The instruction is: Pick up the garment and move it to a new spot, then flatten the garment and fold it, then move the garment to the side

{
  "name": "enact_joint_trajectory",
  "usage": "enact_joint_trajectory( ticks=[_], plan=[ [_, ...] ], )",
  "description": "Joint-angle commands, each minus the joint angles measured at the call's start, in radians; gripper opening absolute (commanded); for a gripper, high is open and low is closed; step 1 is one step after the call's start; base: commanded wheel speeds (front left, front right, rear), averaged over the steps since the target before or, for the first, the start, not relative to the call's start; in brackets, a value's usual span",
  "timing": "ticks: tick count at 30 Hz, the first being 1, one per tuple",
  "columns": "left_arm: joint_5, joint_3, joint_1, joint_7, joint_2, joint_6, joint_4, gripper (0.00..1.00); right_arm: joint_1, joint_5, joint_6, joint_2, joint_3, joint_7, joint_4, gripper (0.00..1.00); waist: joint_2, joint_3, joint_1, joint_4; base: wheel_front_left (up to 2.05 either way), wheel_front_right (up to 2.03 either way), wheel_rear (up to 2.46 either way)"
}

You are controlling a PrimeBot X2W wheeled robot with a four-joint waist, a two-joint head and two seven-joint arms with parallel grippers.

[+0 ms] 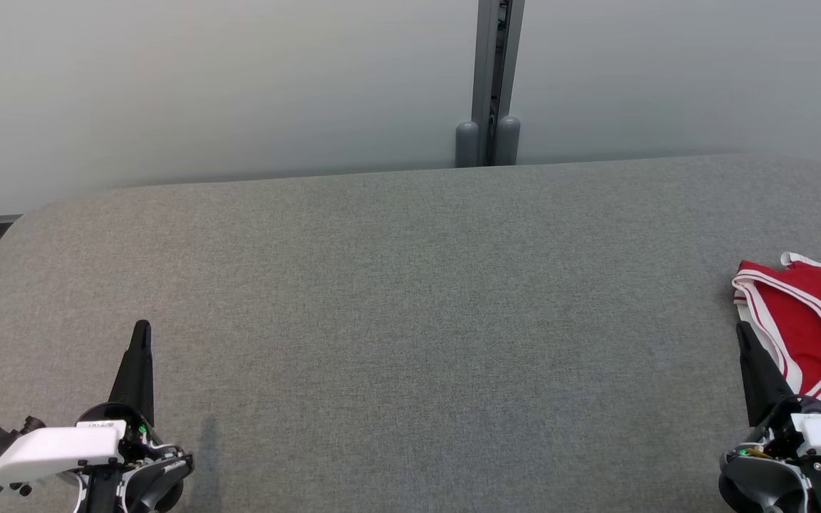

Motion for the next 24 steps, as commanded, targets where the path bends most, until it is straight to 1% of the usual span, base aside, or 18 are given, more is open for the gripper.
enact_joint_trajectory(
  ticks=[1,24],
  plan=[
    [-0.001,0.004,-0.013,0.003,0.005,-0.004,-0.003,0.00,-0.009,0.003,0.000,-0.008,-0.001,0.003,-0.004,0.00,-0.0001,0.000,0.0000,0.000,0.00,0.00,0.00],
    [-0.001,0.004,-0.013,0.003,0.005,-0.004,-0.003,0.00,-0.009,0.003,0.000,-0.009,-0.001,0.003,-0.004,0.00,-0.0001,0.000,0.0000,0.000,0.00,0.00,0.00]
  ],
)
